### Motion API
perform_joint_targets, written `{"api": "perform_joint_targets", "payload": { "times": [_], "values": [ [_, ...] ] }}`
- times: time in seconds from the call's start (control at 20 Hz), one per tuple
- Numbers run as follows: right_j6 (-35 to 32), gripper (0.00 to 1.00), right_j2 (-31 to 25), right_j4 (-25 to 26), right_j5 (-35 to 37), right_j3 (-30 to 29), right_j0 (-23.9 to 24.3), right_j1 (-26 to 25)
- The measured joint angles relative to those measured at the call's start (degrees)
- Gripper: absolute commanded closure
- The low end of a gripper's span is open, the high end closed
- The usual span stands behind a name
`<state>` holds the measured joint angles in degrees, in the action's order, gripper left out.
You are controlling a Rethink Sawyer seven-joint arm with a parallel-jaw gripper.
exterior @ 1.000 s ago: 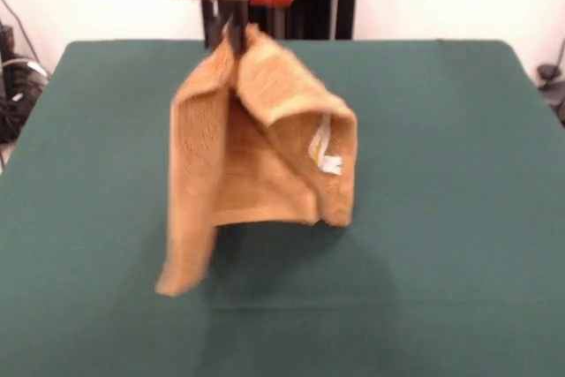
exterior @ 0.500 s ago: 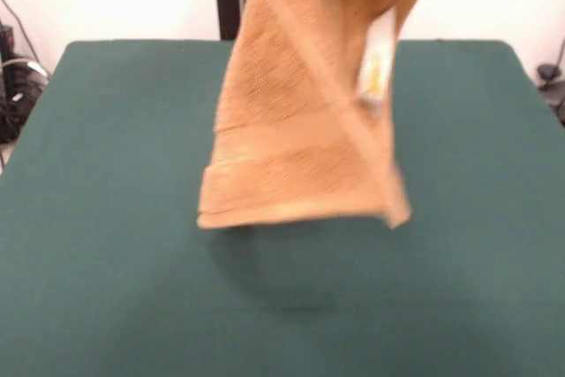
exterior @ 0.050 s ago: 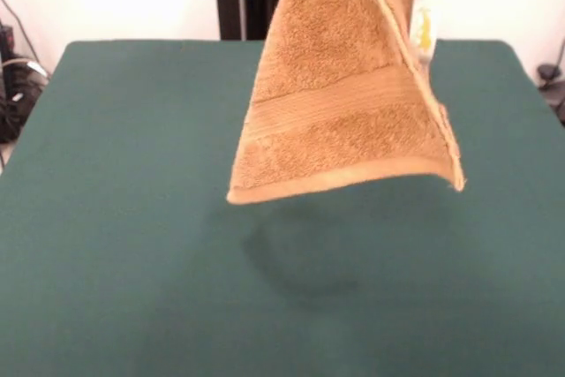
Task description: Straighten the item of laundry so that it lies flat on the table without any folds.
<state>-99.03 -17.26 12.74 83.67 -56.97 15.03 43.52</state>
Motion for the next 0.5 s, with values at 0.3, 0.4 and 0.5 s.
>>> {"api": "perform_joint_targets", "payload": {
  "times": [0.3,0.4,0.5],
  "values": [
    [0.0,1.00,0.7,-1.5,-9.8,-5.9,0.0,0.3],
    [0.0,1.00,1.2,-1.6,-13.0,-7.7,0.0,0.1],
    [0.0,1.00,1.7,-1.5,-15.0,-9.0,0.0,-0.1]
  ]
}}
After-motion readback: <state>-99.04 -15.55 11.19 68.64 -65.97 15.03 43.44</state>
